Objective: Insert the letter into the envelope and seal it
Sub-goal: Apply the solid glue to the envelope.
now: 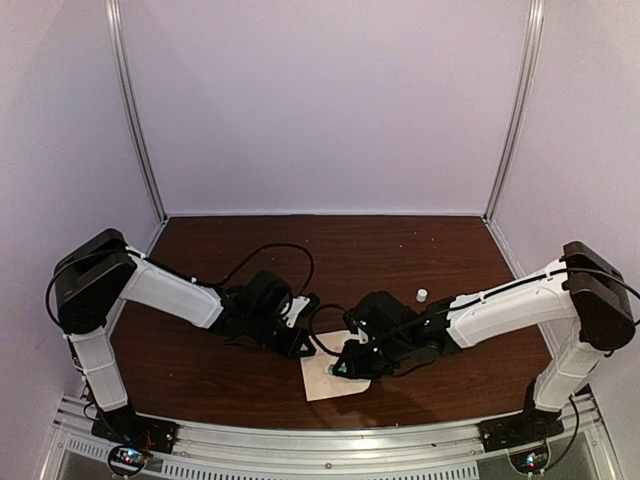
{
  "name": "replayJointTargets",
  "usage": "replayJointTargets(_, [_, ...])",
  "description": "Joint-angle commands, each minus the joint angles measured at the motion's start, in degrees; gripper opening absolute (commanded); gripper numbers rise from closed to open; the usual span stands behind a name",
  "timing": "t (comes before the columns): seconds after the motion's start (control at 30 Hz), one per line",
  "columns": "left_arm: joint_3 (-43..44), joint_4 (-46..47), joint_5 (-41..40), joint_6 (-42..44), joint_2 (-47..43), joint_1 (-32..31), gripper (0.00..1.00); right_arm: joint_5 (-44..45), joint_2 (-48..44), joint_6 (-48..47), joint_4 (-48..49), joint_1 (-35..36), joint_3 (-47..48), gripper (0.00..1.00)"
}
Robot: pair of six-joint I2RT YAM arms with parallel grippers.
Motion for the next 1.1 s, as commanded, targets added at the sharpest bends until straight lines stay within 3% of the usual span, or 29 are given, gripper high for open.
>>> replayJointTargets(0.0, [-1.1, 1.0, -0.3, 1.0, 0.3, -0.2, 0.0, 1.2, 0.7, -0.4, -0.8, 0.1, 1.1, 0.0])
replayJointTargets(1.07, [-1.1, 1.0, 0.5, 0.9, 0.8, -0.2, 0.0, 3.2, 3.2, -1.9, -0.7, -2.3, 1.2, 0.0])
